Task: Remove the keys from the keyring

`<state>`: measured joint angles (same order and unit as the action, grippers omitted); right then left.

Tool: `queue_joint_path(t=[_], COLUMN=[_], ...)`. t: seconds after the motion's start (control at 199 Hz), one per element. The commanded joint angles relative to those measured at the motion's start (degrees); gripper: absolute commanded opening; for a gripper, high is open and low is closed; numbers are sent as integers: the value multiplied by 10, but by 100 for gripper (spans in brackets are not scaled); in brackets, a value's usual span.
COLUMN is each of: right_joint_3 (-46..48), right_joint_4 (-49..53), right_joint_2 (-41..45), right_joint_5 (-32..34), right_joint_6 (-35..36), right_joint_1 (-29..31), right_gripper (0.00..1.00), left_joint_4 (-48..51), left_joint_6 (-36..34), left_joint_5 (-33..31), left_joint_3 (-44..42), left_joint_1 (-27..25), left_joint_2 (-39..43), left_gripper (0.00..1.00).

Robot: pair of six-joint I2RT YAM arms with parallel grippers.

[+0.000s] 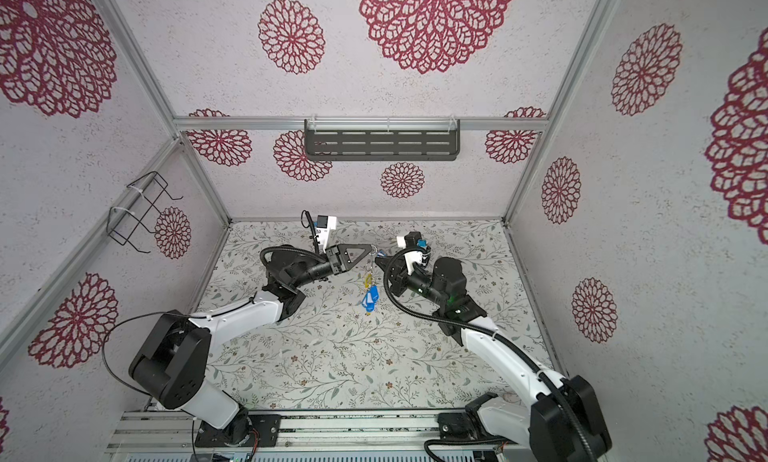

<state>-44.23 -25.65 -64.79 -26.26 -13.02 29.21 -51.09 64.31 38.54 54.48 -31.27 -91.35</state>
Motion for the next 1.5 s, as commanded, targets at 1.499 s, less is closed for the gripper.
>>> queue_joint_path(t=[1.499], right_joint_3=[-434], right_joint_4=[433], right_joint_2=[-199], right_joint_5=[47], right_joint_6=[188], right_joint_1=[65], right_gripper=[0], left_joint_4=[339], left_joint_6=[-222], left_joint_5=[61], left_joint_3=[95], left_joint_1=[-23], left_joint_2=[21], left_gripper=[0])
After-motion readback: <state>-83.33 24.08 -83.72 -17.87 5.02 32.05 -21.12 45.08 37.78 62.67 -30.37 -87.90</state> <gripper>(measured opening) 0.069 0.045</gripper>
